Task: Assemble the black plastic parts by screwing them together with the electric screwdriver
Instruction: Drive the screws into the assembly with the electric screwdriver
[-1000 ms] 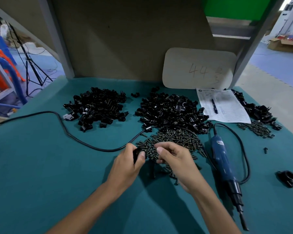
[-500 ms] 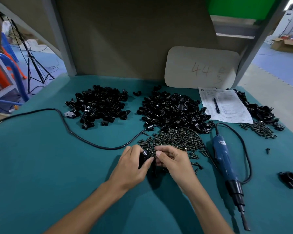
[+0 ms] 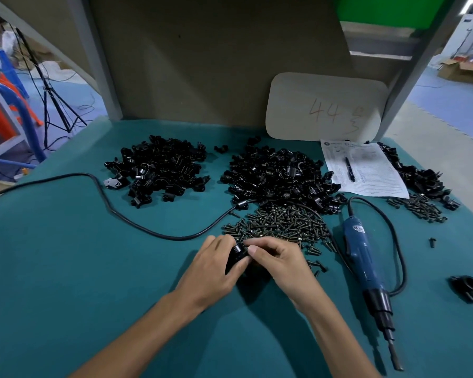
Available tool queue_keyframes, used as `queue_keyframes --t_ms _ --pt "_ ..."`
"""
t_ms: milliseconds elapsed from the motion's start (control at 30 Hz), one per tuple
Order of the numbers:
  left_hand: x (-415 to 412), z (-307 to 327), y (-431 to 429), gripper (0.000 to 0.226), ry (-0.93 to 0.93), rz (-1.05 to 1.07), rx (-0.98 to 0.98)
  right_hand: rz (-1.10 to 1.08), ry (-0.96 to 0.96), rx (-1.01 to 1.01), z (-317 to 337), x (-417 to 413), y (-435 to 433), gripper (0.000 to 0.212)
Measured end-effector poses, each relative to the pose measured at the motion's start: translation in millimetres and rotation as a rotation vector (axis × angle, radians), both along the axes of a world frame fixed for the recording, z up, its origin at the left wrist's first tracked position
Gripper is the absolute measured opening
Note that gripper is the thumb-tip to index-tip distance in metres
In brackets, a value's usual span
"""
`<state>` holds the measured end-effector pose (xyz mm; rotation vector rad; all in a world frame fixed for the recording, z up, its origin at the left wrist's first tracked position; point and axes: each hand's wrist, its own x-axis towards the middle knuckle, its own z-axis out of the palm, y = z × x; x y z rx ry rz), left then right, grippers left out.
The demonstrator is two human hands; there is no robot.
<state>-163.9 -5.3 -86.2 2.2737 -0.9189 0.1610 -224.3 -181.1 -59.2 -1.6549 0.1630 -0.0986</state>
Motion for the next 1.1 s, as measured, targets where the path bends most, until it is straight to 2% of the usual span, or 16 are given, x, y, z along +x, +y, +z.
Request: queue_keyframes --t_ms 100,200,267,433,500,700,767,900,1100 --pt "1 0 -2 0.03 0.001 0.039 0.024 0.021 0.005 -0.019 1 2 -3 0.02" --pt "1 1 -3 0.029 -0.013 0.052 0.078 0.021 0.027 -0.094 1 4 -6 0.009" --pt "1 1 -3 0.031 -0.019 0.044 0.106 0.055 0.035 -0.234 3 6 -9 0.005" --pt "0 2 -3 0.033 -0.051 0.021 0.129 0.137 0.055 -0.612 8 8 -9 0.026" --pt "0 1 -3 0.032 -0.055 0.015 0.13 0.164 0.048 -0.62 10 9 -10 0.025" --pt "2 -2 -3 0.028 -0.022 0.0 0.107 0.229 0.026 -0.45 17 8 -16 0.003" --pt "2 -3 -3 0.028 -0.021 0.003 0.104 0.231 0.041 -0.464 17 9 -16 0.008" --pt "2 -4 -3 0.031 -0.053 0.007 0.115 0.188 0.057 -0.658 14 12 -10 0.034" --pt "0 -3 -3 0.033 -0.102 -0.013 0.107 0.178 0.014 -0.785 12 12 -6 0.046"
